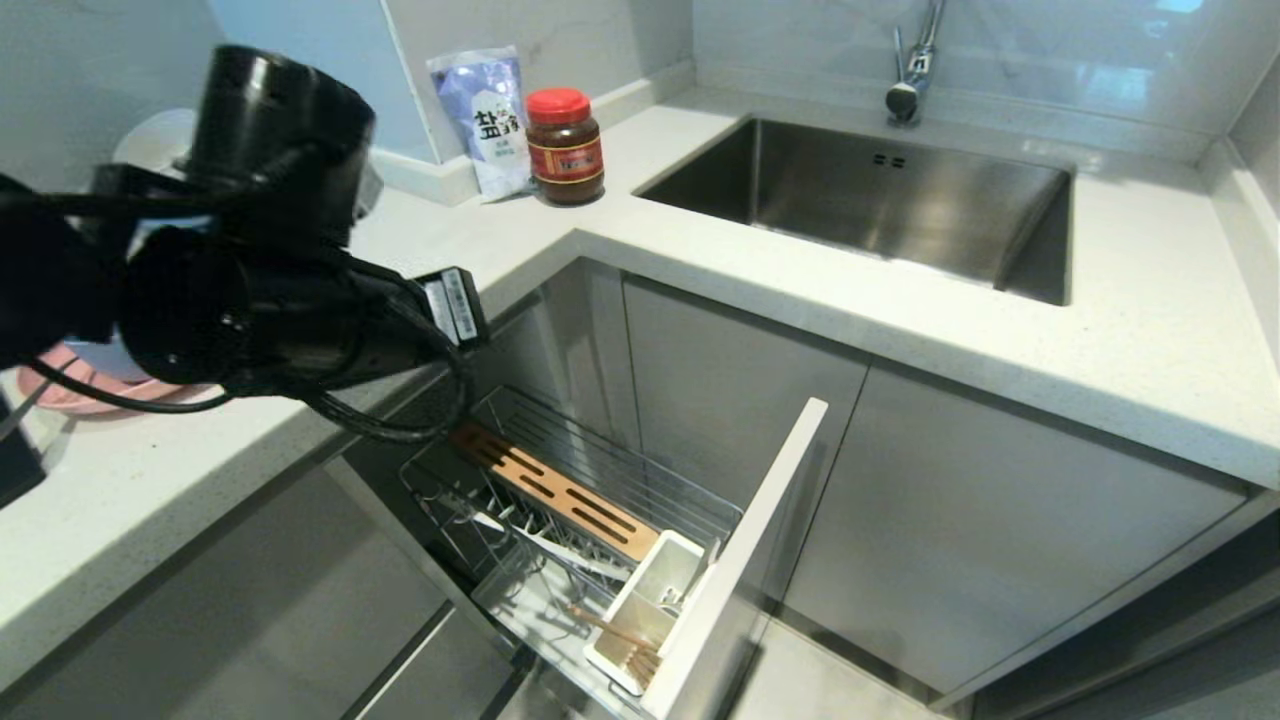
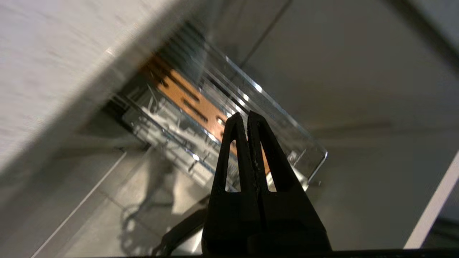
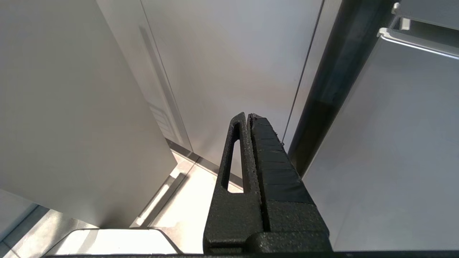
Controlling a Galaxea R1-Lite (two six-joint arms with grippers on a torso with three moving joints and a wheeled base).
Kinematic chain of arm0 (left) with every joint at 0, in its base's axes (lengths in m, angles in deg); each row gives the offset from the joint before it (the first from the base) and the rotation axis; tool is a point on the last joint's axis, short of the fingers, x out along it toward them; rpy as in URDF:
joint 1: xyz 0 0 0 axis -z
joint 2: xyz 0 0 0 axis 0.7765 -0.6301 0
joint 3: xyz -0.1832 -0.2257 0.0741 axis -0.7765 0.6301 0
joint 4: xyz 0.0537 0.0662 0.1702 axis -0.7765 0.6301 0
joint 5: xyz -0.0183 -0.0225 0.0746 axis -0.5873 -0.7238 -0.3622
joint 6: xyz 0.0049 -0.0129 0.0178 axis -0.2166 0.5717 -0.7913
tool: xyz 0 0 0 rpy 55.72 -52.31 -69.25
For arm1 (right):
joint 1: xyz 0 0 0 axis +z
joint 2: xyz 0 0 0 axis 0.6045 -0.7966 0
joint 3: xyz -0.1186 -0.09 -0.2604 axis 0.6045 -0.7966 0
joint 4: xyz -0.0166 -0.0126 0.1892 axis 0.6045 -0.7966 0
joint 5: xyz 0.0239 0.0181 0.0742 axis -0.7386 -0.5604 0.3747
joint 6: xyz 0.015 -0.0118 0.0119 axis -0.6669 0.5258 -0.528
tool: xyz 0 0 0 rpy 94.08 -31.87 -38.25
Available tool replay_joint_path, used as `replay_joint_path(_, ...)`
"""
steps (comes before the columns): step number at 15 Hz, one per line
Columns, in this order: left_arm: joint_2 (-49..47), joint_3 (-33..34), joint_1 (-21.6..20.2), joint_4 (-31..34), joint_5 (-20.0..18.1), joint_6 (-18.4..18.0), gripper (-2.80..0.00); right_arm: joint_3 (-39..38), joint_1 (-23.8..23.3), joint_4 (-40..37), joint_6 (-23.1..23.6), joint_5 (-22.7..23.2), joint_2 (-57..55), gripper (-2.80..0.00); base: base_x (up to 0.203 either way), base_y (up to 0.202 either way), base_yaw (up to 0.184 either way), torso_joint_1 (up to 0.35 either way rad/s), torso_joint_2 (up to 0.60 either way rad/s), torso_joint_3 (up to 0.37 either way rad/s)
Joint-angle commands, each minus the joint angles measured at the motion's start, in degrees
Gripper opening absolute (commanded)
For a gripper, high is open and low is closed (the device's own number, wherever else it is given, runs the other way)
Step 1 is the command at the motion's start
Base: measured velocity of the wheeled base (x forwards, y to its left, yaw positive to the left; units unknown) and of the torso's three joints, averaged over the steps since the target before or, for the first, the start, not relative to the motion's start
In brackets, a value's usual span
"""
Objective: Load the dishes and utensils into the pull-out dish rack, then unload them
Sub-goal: Take the chopsticks out of the cupboard
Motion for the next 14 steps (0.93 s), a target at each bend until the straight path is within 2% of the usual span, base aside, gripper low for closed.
replay_joint_path(1, -5.09, 2.0, 2.81, 0.3, 0.08, 0.14, -2.8, -0.09, -0.04, -0.01, 0.0, 0.0, 0.24, -2.8, 0.0, 0.0, 0.0, 0.0, 0.0, 0.0)
replay_joint_path(3, -7.67, 1.76, 3.48, 7.05, -0.07, 0.14, -2.8, -0.09, 0.05, 0.04, 0.0, 0.0, 0.24, -2.8, 0.0, 0.0, 0.0, 0.0, 0.0, 0.0)
replay_joint_path(5, -10.38, -0.82, 4.45, 13.57, -2.87, 0.38, -2.8, -0.09, 0.04, 0.04, 0.0, 0.0, 0.24, -2.8, 0.0, 0.0, 0.0, 0.0, 0.0, 0.0)
replay_joint_path(7, -12.64, -2.03, 4.64, 15.93, -7.83, 0.79, -2.8, -0.09, 0.04, 0.06, 0.0, 0.0, 0.24, -2.8, 0.0, 0.0, 0.0, 0.0, 0.0, 0.0)
replay_joint_path(11, -18.33, -3.12, 3.37, 17.78, -12.54, 0.84, -2.8, -0.09, -0.02, 0.05, 0.0, 0.0, 0.24, -2.8, 0.0, 0.0, 0.0, 0.0, 0.0, 0.0)
replay_joint_path(14, -21.25, -4.8, 2.13, 21.9, -19.11, 0.7, -2.8, -0.09, 0.01, 0.07, 0.0, 0.0, 0.24, -2.8, 0.0, 0.0, 0.0, 0.0, 0.0, 0.0)
